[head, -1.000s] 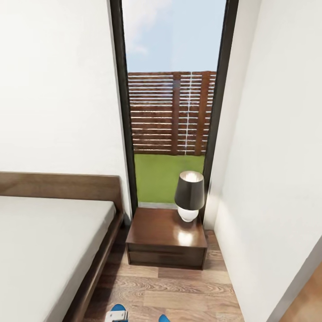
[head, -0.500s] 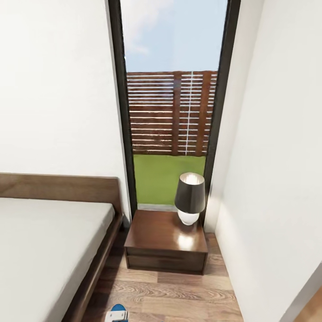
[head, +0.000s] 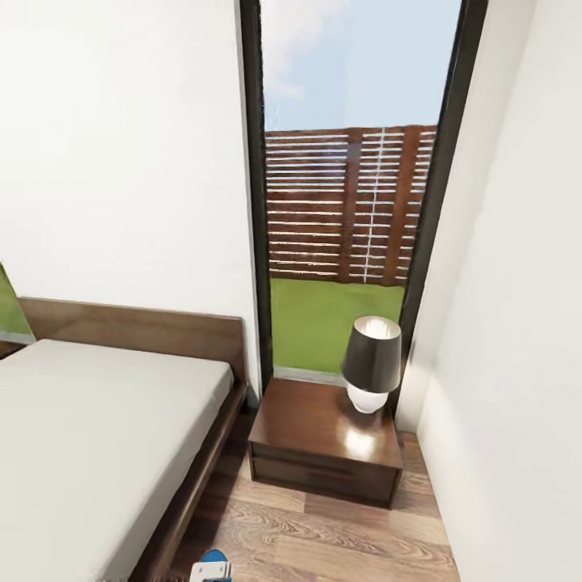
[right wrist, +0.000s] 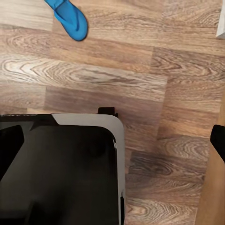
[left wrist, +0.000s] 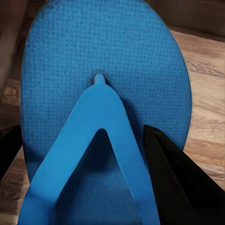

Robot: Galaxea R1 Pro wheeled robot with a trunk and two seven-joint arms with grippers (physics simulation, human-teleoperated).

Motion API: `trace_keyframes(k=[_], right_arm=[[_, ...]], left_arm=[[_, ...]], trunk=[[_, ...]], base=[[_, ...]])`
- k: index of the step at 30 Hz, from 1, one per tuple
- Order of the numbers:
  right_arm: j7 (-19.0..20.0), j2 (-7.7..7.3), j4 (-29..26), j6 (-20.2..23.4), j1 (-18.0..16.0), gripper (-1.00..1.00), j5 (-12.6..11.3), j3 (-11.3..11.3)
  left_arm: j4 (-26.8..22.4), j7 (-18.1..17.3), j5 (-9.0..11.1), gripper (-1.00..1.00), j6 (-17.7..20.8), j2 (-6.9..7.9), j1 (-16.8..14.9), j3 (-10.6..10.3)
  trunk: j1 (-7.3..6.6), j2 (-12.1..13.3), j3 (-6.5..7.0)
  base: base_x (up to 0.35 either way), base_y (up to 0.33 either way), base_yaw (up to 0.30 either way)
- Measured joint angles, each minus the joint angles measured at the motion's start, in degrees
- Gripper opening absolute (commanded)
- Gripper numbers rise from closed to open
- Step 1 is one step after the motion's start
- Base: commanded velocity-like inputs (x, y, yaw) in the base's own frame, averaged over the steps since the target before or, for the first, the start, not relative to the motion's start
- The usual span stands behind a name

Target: In the bedroom, move the book from the bed onto either nightstand, and place the two sandals side by side next to the bed.

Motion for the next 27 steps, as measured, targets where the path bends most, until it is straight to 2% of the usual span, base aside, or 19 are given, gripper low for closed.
trace_keyframes(k=[10,27], right_arm=[[0.00,0.14,-0.01,0.00,0.01,1.00,0.00,0.00],[0.00,0.19,-0.01,0.00,0.01,1.00,0.00,0.00]], left_arm=[[0.01,0.00,0.00,-1.00,0.00,-0.01,-0.01,0.00],[0.01,0.00,0.00,-1.00,0.00,0.00,-0.01,-0.01]], trunk=[[0.00,0.00,0.00],[0.00,-0.01,0.00]], base=[[0.000,0.000,0.252],[0.000,-0.089,0.051]])
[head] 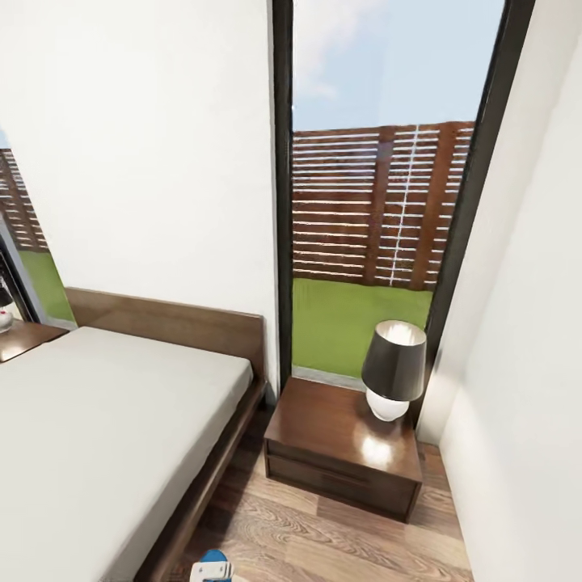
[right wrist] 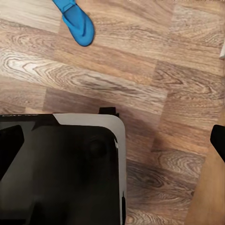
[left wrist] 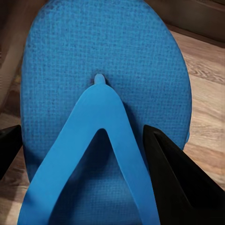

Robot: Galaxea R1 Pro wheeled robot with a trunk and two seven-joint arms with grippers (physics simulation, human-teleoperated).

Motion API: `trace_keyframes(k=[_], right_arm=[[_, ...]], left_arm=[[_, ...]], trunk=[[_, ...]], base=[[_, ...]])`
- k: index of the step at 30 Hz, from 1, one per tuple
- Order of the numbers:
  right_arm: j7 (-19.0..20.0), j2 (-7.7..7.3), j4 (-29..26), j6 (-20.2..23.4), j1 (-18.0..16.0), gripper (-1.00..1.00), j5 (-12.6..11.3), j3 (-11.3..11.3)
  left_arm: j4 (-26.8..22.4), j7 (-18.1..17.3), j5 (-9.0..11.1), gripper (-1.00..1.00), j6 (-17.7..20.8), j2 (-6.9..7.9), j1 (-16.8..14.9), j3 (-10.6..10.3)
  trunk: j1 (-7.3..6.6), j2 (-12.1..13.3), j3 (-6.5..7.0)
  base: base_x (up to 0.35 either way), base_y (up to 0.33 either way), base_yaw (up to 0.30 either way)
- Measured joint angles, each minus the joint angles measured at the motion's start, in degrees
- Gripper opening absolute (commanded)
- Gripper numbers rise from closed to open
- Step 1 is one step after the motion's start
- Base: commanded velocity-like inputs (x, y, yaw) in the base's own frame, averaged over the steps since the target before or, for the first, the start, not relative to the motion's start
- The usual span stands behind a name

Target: In the bedroom, move the book from the bed onto either nightstand, and place the two sandals side by side next to the bed.

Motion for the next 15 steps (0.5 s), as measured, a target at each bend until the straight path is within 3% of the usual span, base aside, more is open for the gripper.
trace_keyframes(k=[7,15], right_arm=[[0.01,0.12,0.00,0.00,-0.01,1.00,0.00,0.01],[0.00,0.13,-0.01,0.00,0.00,1.00,0.00,0.01]], left_arm=[[-0.01,0.00,0.00,-1.00,0.00,0.00,0.01,0.01],[0.00,0.00,0.00,-1.00,0.01,0.00,0.00,0.01]], trunk=[[0.00,0.01,0.01],[0.00,0.01,0.01]], base=[[0.000,-0.025,0.210],[0.000,-0.191,0.226]])
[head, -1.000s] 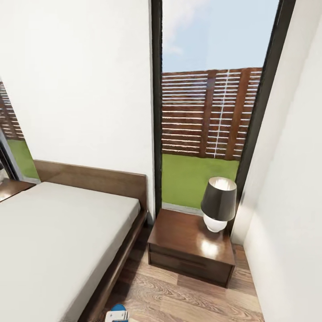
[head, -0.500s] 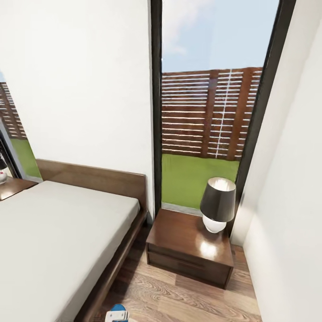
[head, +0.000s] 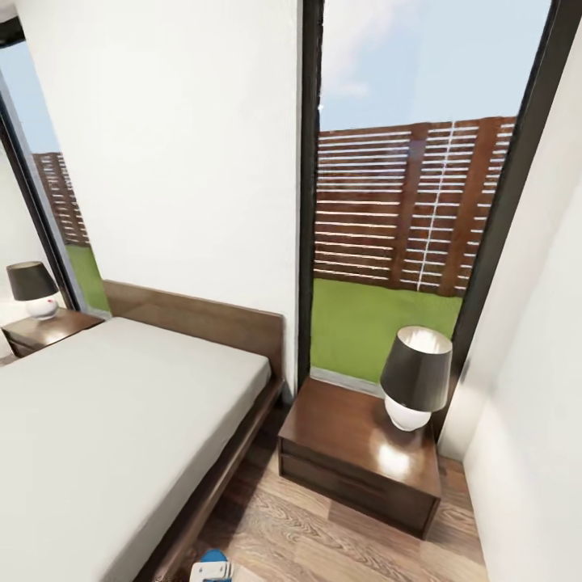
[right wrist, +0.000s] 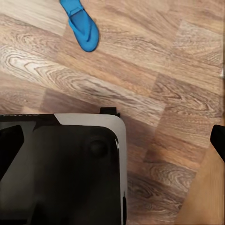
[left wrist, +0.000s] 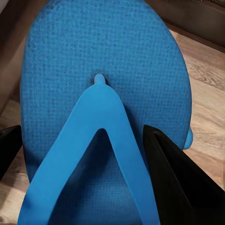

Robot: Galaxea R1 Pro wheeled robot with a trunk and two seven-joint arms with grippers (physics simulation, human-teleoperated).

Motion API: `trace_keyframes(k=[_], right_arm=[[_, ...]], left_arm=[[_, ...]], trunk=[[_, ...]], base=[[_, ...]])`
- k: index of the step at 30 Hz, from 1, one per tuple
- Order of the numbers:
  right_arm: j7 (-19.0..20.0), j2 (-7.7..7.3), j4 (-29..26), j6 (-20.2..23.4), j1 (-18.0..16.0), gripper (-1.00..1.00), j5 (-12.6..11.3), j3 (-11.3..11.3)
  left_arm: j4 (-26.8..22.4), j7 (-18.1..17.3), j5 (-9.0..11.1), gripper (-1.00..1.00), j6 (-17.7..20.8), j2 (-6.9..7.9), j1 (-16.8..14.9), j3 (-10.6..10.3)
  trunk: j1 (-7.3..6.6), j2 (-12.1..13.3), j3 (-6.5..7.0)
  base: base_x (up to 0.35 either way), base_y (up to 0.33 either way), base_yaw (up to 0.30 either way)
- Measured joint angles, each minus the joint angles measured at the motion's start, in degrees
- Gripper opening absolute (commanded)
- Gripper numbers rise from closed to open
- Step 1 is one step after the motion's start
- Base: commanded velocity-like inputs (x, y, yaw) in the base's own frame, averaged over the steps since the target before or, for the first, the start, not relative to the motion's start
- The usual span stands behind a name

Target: In the bedroom, move the book from the bed onto either nightstand, and place the two sandals side by side next to the bed.

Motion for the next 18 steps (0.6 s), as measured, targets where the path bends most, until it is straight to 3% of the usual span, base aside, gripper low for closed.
trace_keyframes(k=[9,18], right_arm=[[0.01,0.01,0.00,0.00,0.00,1.00,0.00,0.00],[0.00,0.02,0.01,0.00,-0.01,1.00,0.00,0.00]], left_arm=[[0.01,0.00,0.00,-1.00,0.00,0.00,-0.01,0.00],[-0.01,0.00,0.00,-1.00,0.00,0.00,0.01,0.00]], trunk=[[0.00,0.00,0.00],[0.00,0.00,0.00]], base=[[0.000,-0.055,0.052],[0.000,-0.171,0.232]])
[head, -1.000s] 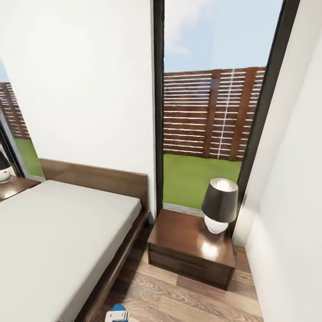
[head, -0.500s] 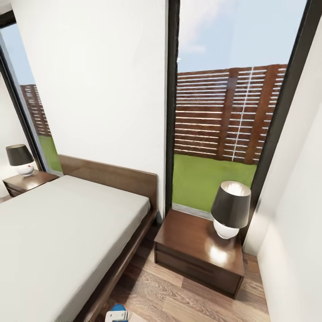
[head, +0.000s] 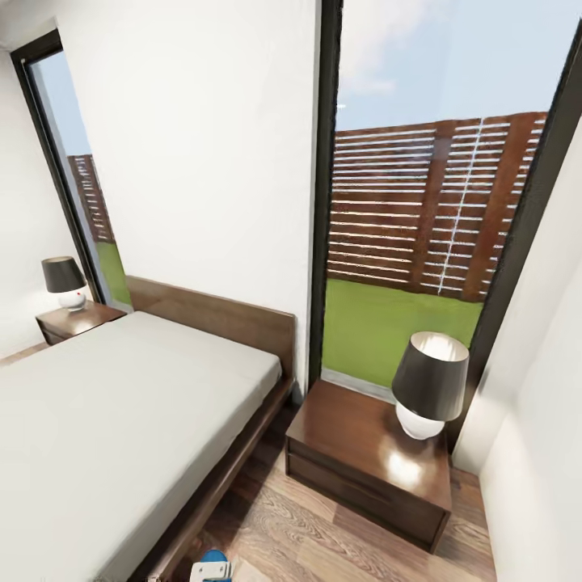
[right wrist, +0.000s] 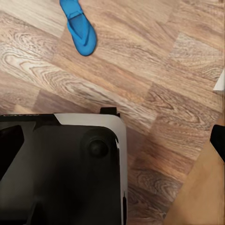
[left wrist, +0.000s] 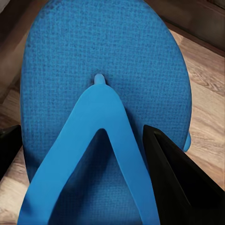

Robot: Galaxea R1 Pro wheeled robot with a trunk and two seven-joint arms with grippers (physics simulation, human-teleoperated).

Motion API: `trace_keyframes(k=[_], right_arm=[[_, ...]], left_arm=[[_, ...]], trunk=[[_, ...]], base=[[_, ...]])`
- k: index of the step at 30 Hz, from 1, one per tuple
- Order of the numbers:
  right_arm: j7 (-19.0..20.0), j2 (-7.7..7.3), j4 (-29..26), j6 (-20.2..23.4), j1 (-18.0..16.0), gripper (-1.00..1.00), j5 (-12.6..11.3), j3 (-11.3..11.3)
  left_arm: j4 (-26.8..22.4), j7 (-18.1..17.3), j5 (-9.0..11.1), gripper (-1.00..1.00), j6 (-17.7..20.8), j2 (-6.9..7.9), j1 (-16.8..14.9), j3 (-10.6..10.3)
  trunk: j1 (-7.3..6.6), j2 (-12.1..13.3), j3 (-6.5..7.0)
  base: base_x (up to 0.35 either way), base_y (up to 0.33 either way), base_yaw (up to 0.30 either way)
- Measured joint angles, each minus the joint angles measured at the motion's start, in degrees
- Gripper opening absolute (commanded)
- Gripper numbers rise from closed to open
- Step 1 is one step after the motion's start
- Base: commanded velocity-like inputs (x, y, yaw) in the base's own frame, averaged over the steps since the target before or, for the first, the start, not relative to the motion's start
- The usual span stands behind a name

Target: In the bedroom, move the book from the bed onto either nightstand, and place the two sandals side by side next to the bed.

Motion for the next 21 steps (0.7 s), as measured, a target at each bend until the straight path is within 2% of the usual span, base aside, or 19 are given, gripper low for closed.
trace_keyframes(k=[4,14,21], right_arm=[[0.00,0.00,-0.01,0.00,0.01,1.00,0.00,0.00],[0.00,0.00,-0.01,0.00,0.01,1.00,0.00,0.00],[0.00,0.00,0.00,0.00,0.00,1.00,0.00,0.00]], left_arm=[[0.01,0.00,0.00,-1.00,0.00,0.00,-0.01,0.00],[0.01,0.00,0.00,-1.00,0.00,0.00,-0.01,0.00],[0.00,0.00,0.00,-1.00,0.00,0.00,0.00,0.00]], trunk=[[0.00,0.00,0.00],[0.00,0.00,0.00],[0.00,0.00,0.00]], base=[[0.000,-0.155,0.178],[0.000,-0.070,0.069],[0.000,-0.166,0.222]])
